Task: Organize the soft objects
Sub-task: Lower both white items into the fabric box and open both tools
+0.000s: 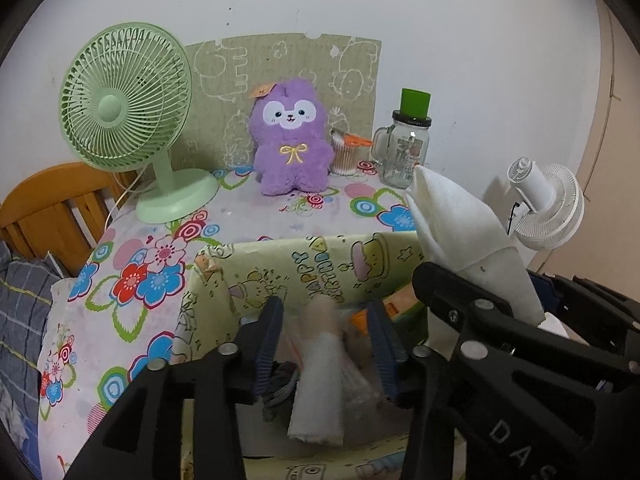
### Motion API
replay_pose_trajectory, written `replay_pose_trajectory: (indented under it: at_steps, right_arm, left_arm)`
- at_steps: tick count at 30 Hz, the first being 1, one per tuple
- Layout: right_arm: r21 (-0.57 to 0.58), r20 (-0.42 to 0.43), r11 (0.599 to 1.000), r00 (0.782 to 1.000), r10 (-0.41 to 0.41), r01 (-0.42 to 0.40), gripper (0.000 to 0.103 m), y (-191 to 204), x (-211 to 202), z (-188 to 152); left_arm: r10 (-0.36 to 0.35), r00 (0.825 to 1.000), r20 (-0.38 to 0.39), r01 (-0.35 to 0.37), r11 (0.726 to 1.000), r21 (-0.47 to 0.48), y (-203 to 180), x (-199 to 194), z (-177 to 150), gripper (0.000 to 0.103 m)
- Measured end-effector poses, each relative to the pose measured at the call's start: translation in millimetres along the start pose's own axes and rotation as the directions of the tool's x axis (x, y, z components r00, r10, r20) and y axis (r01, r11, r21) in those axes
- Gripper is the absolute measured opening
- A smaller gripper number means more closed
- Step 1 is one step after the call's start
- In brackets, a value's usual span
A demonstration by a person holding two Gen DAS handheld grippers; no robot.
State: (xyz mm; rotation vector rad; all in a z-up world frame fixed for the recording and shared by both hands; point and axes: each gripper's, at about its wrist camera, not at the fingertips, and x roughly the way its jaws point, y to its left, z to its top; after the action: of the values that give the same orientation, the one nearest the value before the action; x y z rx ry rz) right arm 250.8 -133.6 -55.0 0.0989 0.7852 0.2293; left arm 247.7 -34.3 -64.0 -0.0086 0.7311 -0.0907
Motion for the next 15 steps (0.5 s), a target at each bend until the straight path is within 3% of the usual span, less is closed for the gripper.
replay_pose_trajectory:
  at_steps: [2,5,15]
  right_arm:
    - [-0.004,-0.004,1.0,1.0,0.006,-0.006,0.045,3,3,0]
    - [0.001,-0.015,1.0,1.0,0.013,-0.013,0.045,7,9,0]
    - [-0.013,-0.056,0.999,0.998,0.038,-0.039,0.05,24,23,-4]
  left_arm:
    - [0.014,1.0,0.005,-0.014,1.0,-0.003,2,-1,-1,0.066]
    - [0.005,1.0,0.005,-0.005,1.0,-0.01,5,-4,-3,0.073]
    - [0.031,0.999,-0.019,-0.031,0.999,-0.017,21,-4,-12,0.083]
